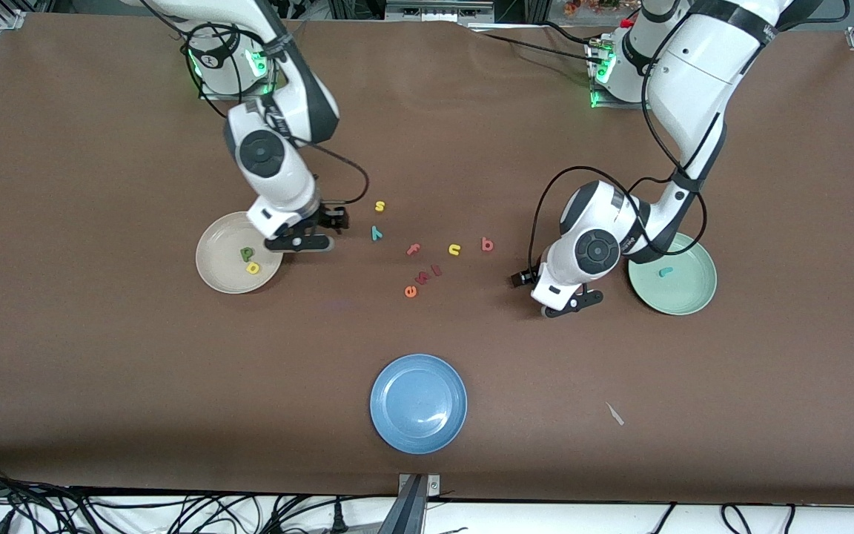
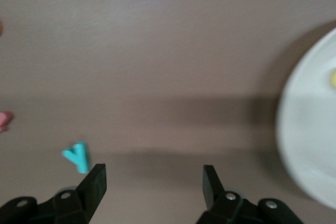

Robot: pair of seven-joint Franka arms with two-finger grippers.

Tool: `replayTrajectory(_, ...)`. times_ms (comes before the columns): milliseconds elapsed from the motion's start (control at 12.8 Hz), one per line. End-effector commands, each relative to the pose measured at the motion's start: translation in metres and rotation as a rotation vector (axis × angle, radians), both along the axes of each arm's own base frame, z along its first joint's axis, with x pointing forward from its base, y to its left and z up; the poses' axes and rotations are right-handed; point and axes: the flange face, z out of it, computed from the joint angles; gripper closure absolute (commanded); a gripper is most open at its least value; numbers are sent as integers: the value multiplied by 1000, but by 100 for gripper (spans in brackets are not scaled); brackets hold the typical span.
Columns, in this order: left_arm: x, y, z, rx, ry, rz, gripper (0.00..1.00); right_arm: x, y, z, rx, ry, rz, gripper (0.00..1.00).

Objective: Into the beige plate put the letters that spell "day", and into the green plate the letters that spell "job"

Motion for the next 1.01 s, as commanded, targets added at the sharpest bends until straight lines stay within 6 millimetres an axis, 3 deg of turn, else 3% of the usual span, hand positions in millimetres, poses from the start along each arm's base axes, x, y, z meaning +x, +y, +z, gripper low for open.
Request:
replayTrajectory(0, 9, 16, 0, 36, -13, -11, 14, -14, 27, -25, 33, -26, -66, 17)
replayTrajectory(234, 8, 19, -4, 38, -5, -9, 46, -34, 58, -42, 39, -47, -83, 17)
replayTrajectory(624, 8, 18, -2, 37, -7, -7, 93, -43, 71, -53, 45, -62, -83, 17)
replayTrajectory(780, 14, 21, 11, 35, -22, -6, 100, -44, 72, -55, 43, -63, -77, 18)
replayTrajectory(936, 24, 43, 50, 52, -17, -15, 100, -45, 76, -62, 45, -77, -64, 19)
